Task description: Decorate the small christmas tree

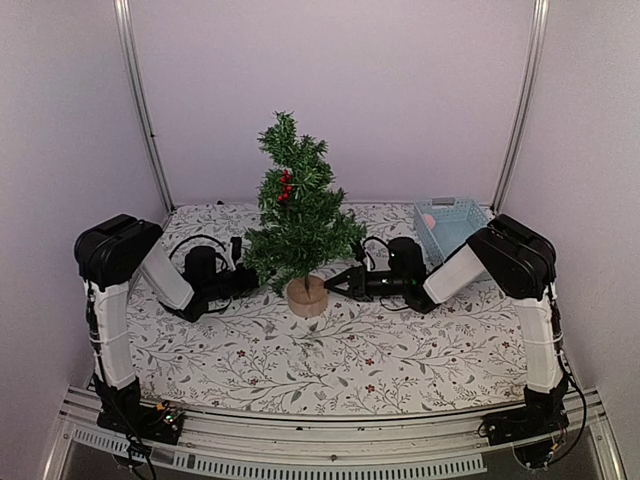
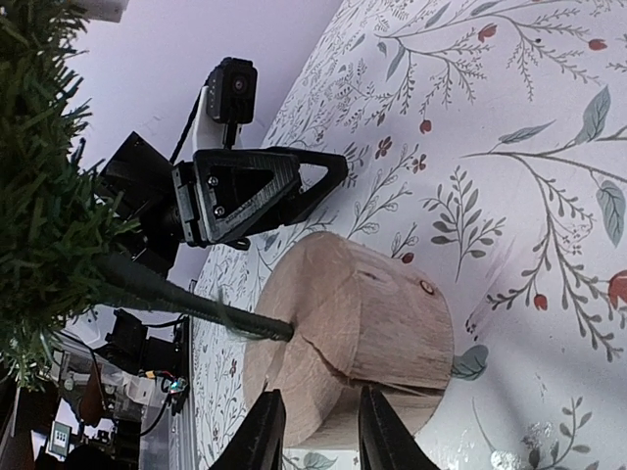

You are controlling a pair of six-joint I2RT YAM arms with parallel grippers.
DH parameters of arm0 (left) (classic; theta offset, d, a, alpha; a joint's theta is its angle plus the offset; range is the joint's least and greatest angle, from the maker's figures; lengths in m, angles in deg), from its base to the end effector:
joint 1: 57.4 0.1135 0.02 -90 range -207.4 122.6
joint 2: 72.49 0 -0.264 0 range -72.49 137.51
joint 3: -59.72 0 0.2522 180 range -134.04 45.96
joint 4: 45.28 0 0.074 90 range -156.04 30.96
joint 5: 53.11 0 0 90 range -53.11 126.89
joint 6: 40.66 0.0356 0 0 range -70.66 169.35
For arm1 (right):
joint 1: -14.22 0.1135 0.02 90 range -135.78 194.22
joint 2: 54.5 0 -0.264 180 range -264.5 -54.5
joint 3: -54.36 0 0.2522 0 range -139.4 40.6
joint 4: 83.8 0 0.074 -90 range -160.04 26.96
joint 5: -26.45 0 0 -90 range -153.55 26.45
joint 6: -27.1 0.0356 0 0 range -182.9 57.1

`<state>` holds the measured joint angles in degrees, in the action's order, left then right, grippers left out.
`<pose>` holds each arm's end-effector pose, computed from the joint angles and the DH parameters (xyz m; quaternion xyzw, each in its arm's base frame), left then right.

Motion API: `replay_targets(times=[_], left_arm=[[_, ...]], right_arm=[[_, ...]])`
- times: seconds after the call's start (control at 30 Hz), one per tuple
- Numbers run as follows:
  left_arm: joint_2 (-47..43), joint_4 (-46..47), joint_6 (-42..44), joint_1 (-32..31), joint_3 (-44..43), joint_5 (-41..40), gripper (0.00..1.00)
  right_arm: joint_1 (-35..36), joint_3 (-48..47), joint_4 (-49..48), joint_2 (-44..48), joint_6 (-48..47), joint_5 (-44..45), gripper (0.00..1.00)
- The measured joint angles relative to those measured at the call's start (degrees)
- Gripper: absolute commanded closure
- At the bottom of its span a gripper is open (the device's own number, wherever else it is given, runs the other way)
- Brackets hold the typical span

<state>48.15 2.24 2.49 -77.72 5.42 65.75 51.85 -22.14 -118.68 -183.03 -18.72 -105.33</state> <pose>0.3272 -0.1395 0.0757 -0.0395 0.7998 -0.4806 0.3574 0.3306 0.2848 0.0916 -0.1684 0.7626 0.5801 0.2314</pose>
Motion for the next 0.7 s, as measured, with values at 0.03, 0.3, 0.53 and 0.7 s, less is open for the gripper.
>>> replay_targets(times=[0.03,0.3,0.53,0.7], left_arm=[[-0.6,-0.2,0.1,0.1,0.6,-0.2,0.48],[-9.2,-2.6,1.3,2.3,7.8,-3.8,0.43],[-20.6,-7.3,4.2,4.0,10.9,-7.8,0.42],[-27.9,-11.9,7.0,4.0,11.0,-9.6,0.39]], right_arm=[[0.0,1.0,0.0,1.0,0.0,0.4,0.71],[-3.3,9.5,1.2,15.4,-1.4,3.1,0.70],[-10.7,10.0,10.8,30.2,-8.2,6.0,0.66],[-18.6,3.8,23.0,34.8,-16.5,10.1,0.65]])
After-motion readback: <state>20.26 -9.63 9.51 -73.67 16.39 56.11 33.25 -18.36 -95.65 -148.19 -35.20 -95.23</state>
